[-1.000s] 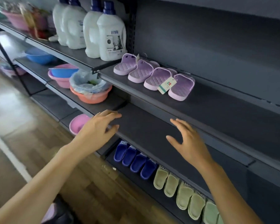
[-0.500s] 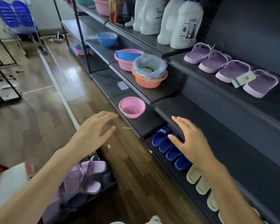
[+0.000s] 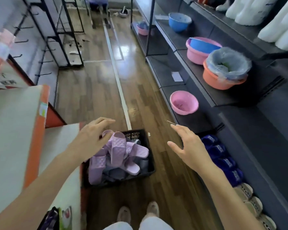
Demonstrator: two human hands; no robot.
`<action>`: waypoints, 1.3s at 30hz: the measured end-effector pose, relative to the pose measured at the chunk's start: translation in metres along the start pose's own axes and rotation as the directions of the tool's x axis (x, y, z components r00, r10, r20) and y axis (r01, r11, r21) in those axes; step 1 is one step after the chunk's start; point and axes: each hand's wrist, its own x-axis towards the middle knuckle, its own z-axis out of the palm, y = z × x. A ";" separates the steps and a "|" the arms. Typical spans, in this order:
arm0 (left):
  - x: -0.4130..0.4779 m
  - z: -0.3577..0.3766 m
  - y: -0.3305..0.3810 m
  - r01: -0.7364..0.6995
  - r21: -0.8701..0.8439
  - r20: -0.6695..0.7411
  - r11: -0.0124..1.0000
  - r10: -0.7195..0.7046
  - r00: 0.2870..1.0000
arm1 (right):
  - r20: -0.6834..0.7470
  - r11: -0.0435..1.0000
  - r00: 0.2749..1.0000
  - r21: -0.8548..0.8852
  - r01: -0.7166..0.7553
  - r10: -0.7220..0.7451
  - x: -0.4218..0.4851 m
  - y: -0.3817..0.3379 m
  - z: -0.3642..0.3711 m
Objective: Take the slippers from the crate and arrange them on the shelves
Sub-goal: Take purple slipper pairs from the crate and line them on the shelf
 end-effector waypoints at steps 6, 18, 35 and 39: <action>-0.015 0.015 -0.052 0.267 -0.107 0.039 0.958 -0.264 0.964 | 0.150 0.994 0.984 0.072 0.083 -0.093 0.054 -0.016 0.047; 0.011 0.087 -0.123 0.457 -0.091 0.080 0.885 -0.451 0.889 | 0.422 0.987 0.899 0.149 0.059 -0.117 0.148 0.010 0.164; 0.028 0.237 -0.296 0.573 -0.149 0.169 0.806 -0.550 0.818 | 0.570 0.788 0.757 0.284 -0.545 0.319 0.224 0.068 0.417; 0.031 0.262 -0.331 0.584 -0.176 0.187 0.792 -0.556 0.810 | 0.586 0.619 0.694 0.375 -0.691 0.420 0.240 0.074 0.467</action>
